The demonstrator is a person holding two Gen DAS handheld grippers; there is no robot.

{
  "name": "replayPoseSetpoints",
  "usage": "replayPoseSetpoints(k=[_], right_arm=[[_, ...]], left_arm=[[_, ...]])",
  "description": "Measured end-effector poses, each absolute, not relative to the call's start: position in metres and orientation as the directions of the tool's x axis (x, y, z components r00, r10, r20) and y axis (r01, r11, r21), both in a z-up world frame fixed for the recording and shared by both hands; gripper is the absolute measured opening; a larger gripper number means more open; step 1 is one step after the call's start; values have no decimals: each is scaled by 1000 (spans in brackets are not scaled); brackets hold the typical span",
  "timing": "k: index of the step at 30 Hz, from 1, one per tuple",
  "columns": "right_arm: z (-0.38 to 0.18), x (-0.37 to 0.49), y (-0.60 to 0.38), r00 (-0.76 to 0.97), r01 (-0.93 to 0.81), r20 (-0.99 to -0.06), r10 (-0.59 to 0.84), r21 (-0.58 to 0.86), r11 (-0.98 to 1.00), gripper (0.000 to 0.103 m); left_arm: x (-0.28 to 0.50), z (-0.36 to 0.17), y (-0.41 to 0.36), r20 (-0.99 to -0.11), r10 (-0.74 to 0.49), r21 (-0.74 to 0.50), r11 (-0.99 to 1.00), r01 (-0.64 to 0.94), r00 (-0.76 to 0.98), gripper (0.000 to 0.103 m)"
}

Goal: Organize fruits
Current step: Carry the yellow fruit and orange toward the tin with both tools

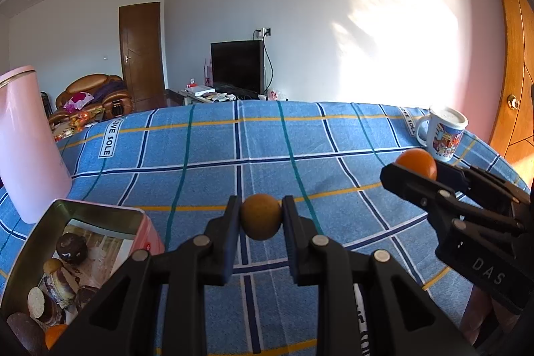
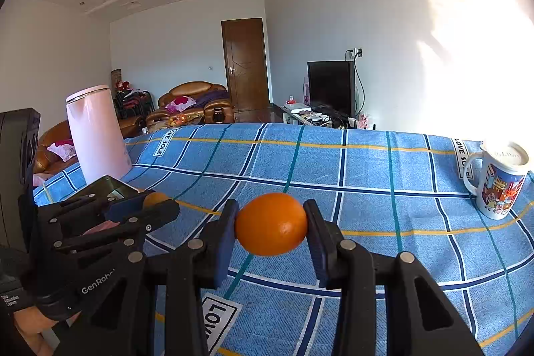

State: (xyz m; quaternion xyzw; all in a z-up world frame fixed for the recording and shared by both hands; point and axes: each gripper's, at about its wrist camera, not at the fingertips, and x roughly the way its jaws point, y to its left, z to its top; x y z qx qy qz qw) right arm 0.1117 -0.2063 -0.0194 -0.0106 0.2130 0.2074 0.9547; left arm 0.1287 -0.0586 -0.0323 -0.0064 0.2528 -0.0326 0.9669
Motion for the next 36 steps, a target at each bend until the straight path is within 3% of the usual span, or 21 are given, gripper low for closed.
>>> replayPoseSetpoints(k=[9, 26, 36], right_arm=[[-15, 99, -202, 845, -400, -376, 380, 27, 916, 41], [-17, 82, -191, 822, -426, -406, 399, 28, 904, 41], [-8, 74, -155, 758, -518, -427, 493, 65, 853, 41]], left_arm=[[115, -29, -59, -458, -56, -9, 998, 59, 887, 26], [82, -26, -52, -441, -74, -6, 997, 80, 894, 26], [55, -24, -7, -457, -17, -29, 1000, 4, 889, 26]])
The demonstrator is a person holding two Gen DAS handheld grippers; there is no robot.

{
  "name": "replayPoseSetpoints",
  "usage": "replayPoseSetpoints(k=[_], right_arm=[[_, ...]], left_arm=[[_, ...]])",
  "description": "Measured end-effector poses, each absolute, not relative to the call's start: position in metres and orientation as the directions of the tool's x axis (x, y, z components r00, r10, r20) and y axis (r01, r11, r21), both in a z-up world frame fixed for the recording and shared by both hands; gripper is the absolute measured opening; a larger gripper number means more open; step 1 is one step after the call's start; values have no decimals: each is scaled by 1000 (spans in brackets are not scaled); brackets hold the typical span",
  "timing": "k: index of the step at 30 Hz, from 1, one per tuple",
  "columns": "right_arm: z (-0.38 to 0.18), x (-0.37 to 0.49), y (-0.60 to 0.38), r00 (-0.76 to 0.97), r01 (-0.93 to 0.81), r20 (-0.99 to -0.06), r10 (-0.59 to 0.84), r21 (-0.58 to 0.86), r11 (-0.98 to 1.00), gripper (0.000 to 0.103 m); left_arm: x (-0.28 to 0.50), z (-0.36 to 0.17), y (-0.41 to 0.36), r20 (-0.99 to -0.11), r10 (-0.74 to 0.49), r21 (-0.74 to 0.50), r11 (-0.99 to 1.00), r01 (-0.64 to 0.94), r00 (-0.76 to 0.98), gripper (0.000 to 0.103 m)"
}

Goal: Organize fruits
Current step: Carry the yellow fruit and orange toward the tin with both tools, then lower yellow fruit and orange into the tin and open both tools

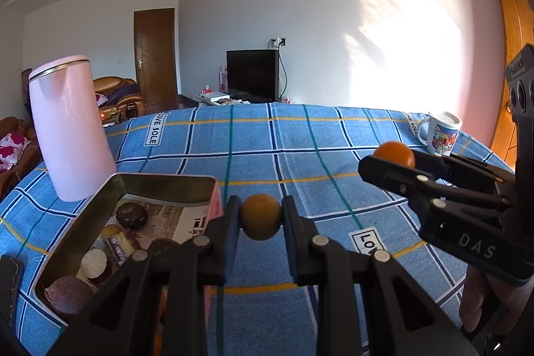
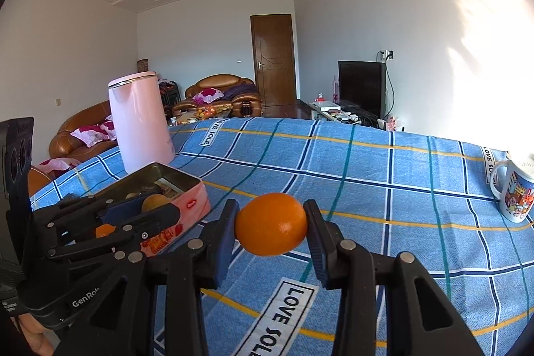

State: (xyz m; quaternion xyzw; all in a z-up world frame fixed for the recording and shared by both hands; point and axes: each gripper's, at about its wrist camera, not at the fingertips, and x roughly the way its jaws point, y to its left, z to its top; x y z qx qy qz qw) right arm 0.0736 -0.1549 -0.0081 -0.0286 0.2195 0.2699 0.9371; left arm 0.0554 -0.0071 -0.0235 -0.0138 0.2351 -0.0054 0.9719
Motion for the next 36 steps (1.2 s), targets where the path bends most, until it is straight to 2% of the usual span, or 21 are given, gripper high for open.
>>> replayPoseSetpoints(k=[20, 36], right_arm=[[7, 67, -46, 656, -671, -442, 612, 29, 741, 41], [-14, 74, 4, 578, -707, -525, 625, 60, 704, 42]], left_arm=[[36, -22, 77, -486, 136, -27, 985, -170, 863, 26], [37, -37, 115, -540, 154, -51, 975, -215, 828, 26]])
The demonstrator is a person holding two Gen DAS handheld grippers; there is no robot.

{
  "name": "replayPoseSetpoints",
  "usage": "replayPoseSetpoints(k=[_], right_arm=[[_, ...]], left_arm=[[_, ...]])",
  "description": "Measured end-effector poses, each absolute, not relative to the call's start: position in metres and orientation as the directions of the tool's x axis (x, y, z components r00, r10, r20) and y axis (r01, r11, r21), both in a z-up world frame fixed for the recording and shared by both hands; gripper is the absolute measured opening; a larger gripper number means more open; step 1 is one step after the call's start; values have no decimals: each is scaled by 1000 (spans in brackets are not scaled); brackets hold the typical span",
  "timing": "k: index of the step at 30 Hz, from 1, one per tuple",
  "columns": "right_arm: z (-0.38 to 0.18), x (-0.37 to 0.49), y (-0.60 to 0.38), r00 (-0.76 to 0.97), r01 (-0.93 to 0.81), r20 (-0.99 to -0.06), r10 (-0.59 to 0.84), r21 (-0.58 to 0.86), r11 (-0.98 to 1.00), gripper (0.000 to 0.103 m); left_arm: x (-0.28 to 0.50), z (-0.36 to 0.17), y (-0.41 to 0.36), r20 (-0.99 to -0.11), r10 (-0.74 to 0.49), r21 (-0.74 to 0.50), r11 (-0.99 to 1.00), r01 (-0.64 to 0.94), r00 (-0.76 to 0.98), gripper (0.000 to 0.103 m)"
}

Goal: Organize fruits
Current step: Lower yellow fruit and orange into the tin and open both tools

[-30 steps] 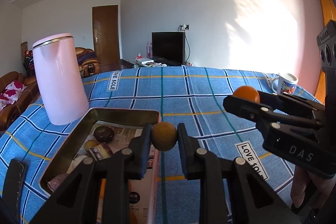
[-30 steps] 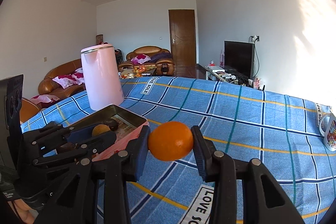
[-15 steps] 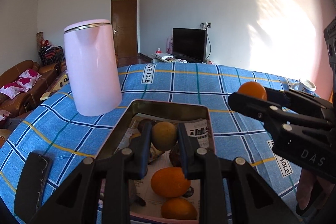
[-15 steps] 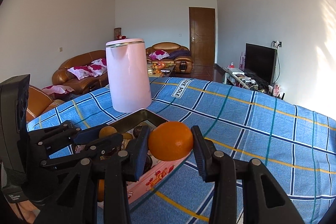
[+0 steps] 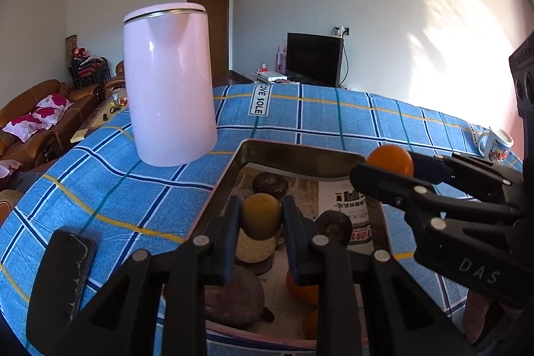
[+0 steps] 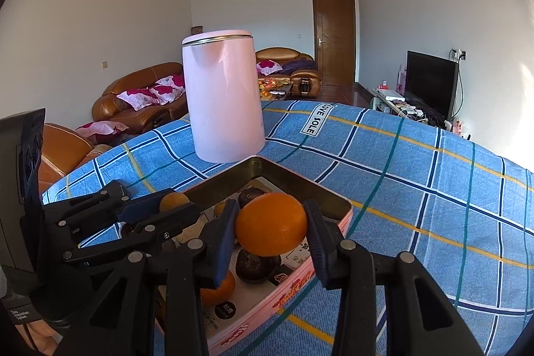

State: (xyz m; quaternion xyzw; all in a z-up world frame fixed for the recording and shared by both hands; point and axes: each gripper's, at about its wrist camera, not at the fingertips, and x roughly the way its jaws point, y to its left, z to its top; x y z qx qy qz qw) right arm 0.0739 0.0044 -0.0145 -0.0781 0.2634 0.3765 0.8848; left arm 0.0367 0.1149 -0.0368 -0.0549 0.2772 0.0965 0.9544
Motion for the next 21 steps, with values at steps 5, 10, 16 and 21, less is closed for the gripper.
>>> replayPoseSetpoints(k=[5, 10, 16, 21], right_arm=[[-24, 76, 13, 552, -715, -558, 620, 65, 696, 42], [-36, 81, 17, 519, -717, -603, 605, 79, 693, 42], [-43, 83, 20, 477, -728, -639, 604, 98, 679, 42], [-42, 81, 17, 476, -724, -640, 604, 104, 682, 49]], left_arm=[[36, -41, 120, -553, 153, -54, 974, -219, 819, 26], [37, -43, 120, -569, 144, -50, 977, -209, 810, 26], [37, -44, 119, -579, 154, -35, 976, -213, 801, 28], [33, -43, 121, -581, 167, -33, 973, -228, 796, 35]])
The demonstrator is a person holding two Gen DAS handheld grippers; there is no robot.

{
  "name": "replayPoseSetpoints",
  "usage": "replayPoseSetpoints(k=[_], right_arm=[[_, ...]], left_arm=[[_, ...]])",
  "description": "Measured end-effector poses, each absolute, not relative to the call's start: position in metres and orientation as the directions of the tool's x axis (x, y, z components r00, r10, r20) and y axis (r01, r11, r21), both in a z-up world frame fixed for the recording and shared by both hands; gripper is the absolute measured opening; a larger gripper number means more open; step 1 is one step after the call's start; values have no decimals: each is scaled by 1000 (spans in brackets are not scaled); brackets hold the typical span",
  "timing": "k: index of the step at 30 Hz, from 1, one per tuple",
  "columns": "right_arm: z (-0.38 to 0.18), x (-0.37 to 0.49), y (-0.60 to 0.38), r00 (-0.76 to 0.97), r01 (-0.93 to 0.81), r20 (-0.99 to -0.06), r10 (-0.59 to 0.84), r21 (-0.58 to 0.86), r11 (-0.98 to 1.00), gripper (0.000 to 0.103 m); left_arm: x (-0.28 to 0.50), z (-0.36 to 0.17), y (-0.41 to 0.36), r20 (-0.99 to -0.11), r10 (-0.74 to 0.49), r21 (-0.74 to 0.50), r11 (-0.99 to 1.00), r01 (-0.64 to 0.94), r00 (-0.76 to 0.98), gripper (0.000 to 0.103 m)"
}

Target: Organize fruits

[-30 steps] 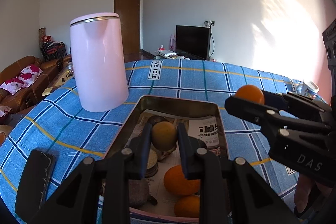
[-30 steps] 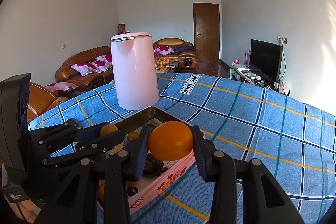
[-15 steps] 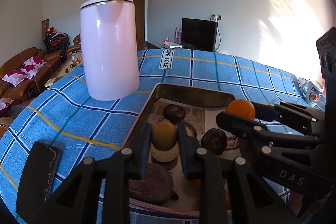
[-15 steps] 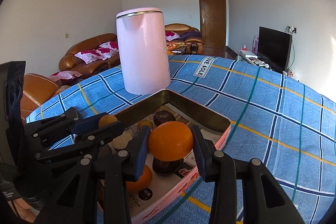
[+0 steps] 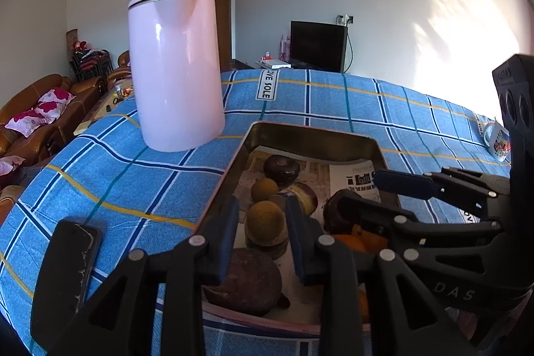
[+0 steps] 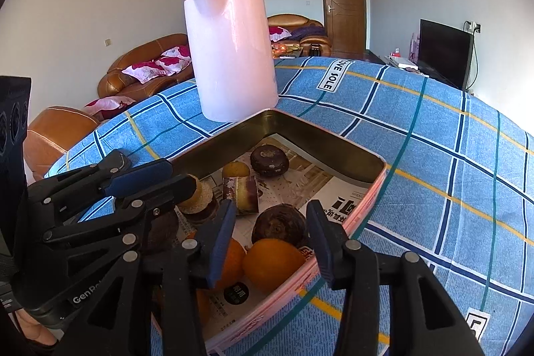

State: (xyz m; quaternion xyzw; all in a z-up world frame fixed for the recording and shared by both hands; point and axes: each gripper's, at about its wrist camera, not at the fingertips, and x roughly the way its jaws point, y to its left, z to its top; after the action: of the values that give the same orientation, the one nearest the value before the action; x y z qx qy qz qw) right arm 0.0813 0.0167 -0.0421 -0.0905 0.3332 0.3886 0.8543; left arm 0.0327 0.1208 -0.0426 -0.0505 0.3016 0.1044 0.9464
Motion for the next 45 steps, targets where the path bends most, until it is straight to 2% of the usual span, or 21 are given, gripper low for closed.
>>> replayPoseSetpoints(k=[2, 7, 13, 15, 17, 19, 29, 45], right_arm=[[-40, 81, 13, 479, -720, -635, 607, 111, 685, 52], [-30, 75, -2, 513, -698, -610, 604, 113, 707, 64], [-20, 66, -16, 549, -679, -580, 602, 111, 726, 67], [-18, 64, -21, 561, -671, -572, 598, 108, 733, 69], [-16, 61, -27, 576, -662, -560, 595, 107, 742, 70], [-14, 58, -34, 591, -653, -546, 593, 108, 750, 70], [0, 43, -55, 667, -620, -486, 565, 59, 782, 72], [9, 31, -69, 690, -608, -454, 563, 59, 792, 75]], left_arm=[[29, -40, 122, -572, 187, -28, 969, -247, 799, 51], [15, -30, 123, -536, 197, -38, 966, -257, 821, 71], [8, -20, 115, -508, 190, -42, 969, -245, 840, 77], [5, -17, 112, -500, 192, -42, 969, -245, 844, 81], [2, -14, 109, -487, 198, -39, 968, -248, 851, 91], [-1, -12, 107, -473, 207, -35, 967, -253, 857, 94], [-2, -10, 97, -468, 204, -21, 970, -241, 860, 95], [-5, -7, 85, -461, 204, 0, 973, -230, 864, 95]])
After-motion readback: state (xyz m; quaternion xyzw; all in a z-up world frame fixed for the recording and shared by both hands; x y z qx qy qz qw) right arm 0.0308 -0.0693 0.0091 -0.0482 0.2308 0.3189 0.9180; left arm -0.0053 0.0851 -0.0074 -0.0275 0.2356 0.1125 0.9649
